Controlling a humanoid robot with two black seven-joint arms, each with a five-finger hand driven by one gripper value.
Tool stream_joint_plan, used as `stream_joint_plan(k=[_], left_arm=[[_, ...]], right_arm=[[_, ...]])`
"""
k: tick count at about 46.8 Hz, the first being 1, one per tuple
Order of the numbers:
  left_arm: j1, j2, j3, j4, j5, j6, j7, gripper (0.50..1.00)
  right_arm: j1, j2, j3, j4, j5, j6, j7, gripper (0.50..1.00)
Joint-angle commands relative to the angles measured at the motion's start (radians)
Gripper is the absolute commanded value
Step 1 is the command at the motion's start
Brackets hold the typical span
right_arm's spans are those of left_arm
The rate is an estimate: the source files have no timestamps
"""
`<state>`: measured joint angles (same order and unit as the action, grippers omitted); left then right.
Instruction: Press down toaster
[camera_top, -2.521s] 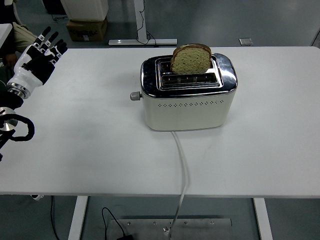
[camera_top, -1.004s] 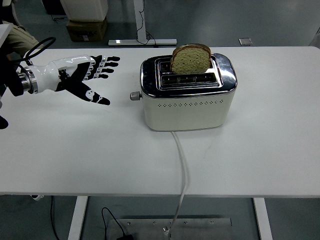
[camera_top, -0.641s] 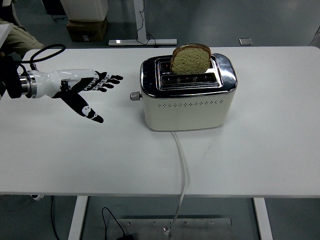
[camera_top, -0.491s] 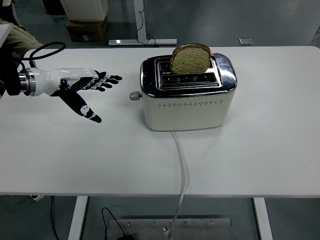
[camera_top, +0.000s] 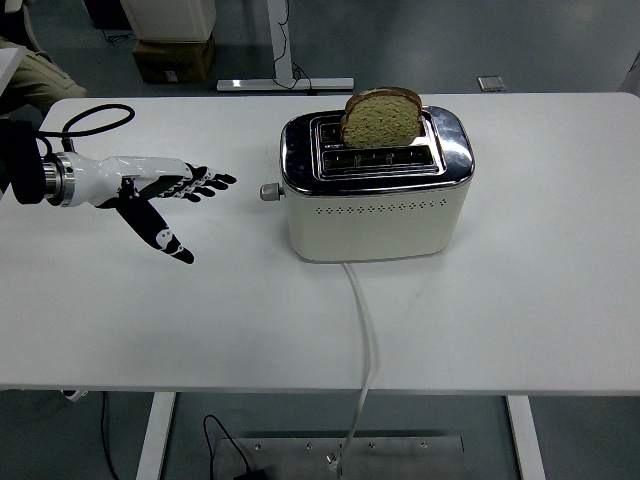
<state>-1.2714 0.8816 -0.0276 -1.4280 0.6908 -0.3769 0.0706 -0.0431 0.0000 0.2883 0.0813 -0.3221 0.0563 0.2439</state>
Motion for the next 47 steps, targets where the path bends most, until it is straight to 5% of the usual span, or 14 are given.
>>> stream_joint_plan(k=[1, 24, 47], left_arm=[[0.000, -0.007, 0.000, 0.009, 0.003, 0.000, 0.000, 1.000], [0.000, -0.101, 0.005, 0.090, 0.016, 0.001, 0.000, 1.000], [0.006, -0.124, 0.005, 0.098, 0.019, 0.001, 0.000, 1.000]], right_arm=[[-0.001, 0.000, 0.000, 0.000, 0.000, 0.000, 0.000, 0.998], [-0.001, 0.000, 0.002, 0.000, 0.000, 0.000, 0.000, 0.998], [-0.001, 0.000, 0.003, -0.002, 0.002, 0.000, 0.000, 0.998]])
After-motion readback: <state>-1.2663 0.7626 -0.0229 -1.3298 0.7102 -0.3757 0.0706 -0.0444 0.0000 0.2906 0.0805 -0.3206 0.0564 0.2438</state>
